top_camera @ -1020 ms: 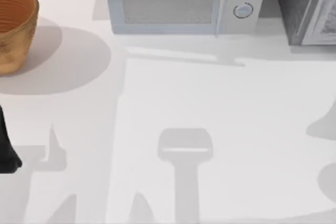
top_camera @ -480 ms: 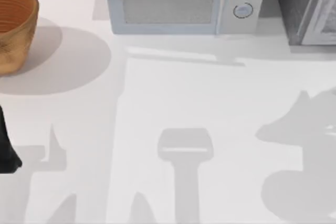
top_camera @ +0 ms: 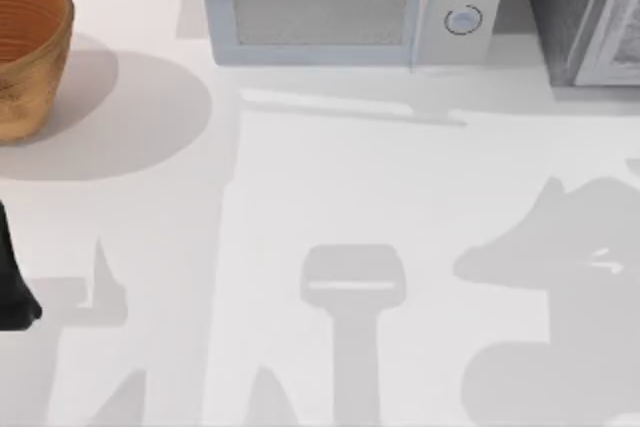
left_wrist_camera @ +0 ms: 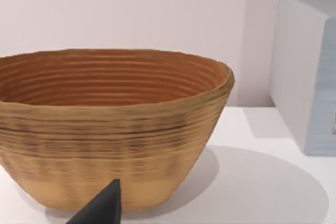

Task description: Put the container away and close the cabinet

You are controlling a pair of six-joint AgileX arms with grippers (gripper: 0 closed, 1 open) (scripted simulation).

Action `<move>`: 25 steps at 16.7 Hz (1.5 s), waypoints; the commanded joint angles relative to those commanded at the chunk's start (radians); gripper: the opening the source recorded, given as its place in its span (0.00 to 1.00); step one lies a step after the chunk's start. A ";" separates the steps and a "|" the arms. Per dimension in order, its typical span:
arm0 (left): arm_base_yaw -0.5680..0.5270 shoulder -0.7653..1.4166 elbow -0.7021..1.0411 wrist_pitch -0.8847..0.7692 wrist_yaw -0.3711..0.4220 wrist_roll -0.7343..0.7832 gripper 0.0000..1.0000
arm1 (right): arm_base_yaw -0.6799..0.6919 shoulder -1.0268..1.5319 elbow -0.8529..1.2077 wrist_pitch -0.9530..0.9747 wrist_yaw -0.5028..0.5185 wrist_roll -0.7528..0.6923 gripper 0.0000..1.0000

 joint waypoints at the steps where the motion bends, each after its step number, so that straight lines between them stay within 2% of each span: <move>1: 0.000 0.000 0.000 0.000 0.000 0.000 1.00 | 0.000 -0.001 0.000 -0.001 0.000 0.000 0.00; 7: 0.000 0.000 0.000 0.000 0.000 0.000 1.00 | 0.047 -0.226 -0.079 -0.103 0.046 0.009 0.00; 19: 0.000 0.000 0.000 0.000 0.000 0.000 1.00 | 0.272 -1.280 -0.466 -0.597 0.242 0.038 0.00; 25: 0.000 0.000 0.000 0.000 0.000 0.000 1.00 | 0.326 -1.484 -0.562 -0.720 0.297 0.043 0.00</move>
